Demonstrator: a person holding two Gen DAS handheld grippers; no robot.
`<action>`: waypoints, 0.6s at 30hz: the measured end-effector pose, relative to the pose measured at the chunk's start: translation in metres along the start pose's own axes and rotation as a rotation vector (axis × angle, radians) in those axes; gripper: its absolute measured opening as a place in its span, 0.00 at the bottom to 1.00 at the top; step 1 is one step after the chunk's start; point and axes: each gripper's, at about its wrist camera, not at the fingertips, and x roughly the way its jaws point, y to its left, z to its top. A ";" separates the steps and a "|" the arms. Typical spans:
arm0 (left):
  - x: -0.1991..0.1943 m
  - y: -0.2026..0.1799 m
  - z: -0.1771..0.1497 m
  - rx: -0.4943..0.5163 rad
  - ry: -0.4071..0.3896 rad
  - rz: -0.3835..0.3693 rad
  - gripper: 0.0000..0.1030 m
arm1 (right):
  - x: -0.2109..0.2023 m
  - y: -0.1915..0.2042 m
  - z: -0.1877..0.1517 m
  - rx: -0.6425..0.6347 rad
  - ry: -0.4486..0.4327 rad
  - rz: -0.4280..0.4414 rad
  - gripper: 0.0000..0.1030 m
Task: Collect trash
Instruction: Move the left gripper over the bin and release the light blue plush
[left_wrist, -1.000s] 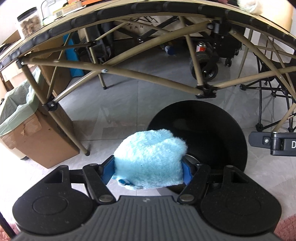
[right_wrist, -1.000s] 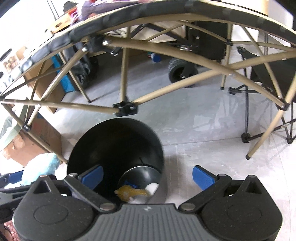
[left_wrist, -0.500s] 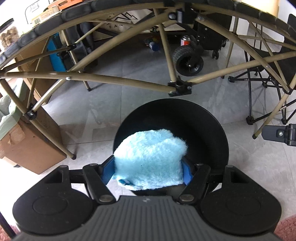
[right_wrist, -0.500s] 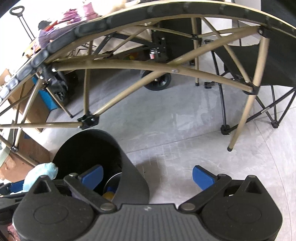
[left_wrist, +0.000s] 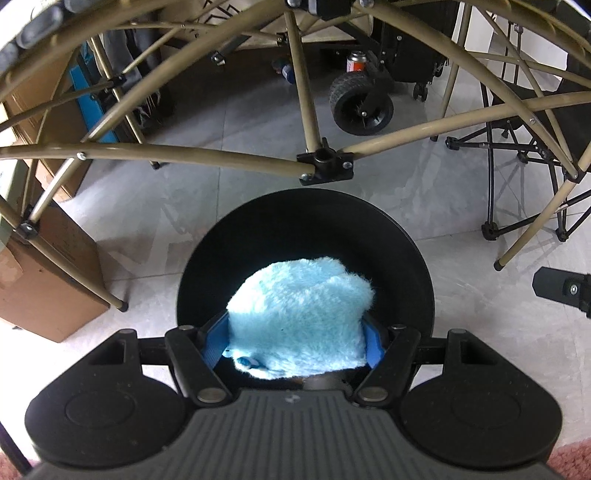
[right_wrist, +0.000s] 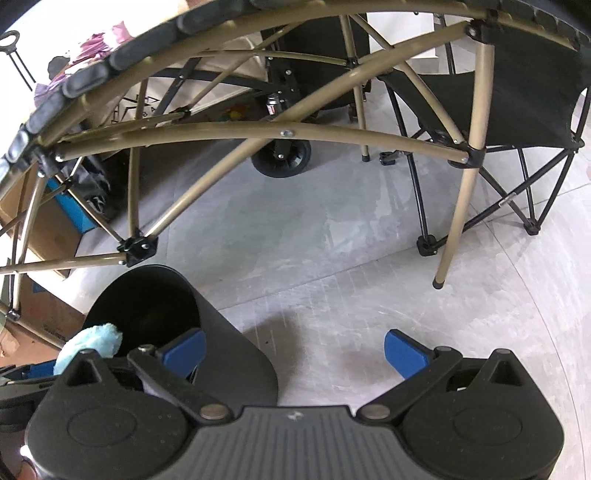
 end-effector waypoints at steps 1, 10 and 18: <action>0.002 -0.001 0.001 -0.004 0.005 -0.003 0.69 | 0.001 -0.001 0.000 0.002 0.001 -0.002 1.00; 0.011 -0.004 0.008 -0.024 0.036 -0.029 0.69 | 0.005 -0.001 -0.001 0.006 0.012 -0.014 1.00; 0.014 -0.004 0.008 -0.035 0.066 -0.049 0.82 | 0.006 -0.002 -0.001 0.007 0.013 -0.016 1.00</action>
